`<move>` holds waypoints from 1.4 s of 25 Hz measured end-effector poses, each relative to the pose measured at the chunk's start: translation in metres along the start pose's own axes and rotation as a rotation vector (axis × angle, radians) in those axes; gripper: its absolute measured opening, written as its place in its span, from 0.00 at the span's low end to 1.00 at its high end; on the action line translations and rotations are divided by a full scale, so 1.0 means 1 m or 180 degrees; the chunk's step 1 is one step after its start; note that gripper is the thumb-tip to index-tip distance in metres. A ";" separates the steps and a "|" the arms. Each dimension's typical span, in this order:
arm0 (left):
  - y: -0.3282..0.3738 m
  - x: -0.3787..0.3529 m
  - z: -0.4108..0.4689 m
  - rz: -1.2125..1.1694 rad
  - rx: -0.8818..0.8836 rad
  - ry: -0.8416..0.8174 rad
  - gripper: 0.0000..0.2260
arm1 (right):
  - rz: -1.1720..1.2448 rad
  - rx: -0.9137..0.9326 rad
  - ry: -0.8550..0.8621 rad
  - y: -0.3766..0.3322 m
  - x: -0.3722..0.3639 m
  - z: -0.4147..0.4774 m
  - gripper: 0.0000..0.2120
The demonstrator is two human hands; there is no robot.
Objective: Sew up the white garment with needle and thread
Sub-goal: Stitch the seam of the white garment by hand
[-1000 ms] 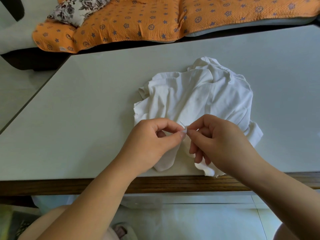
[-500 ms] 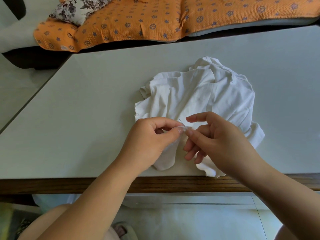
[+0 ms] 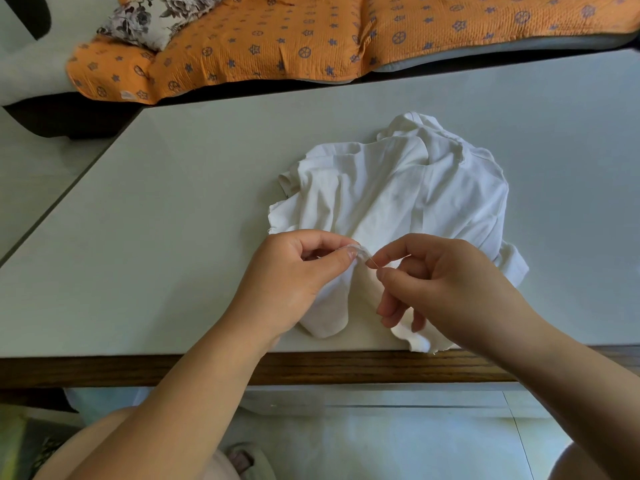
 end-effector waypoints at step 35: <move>0.010 -0.016 -0.003 0.0893 -0.0457 -0.0113 0.06 | 0.0543 -0.0028 0.0292 0.010 0.000 0.011 0.05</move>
Point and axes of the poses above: each hand's wrist, its own z-axis towards the middle knuckle, its own x-axis out of the back of the hand, y = z × x, the point moved 9 cm from there along z, towards the middle knuckle, and after that the axes turned 8 degrees about -y, right-handed, at the moved point
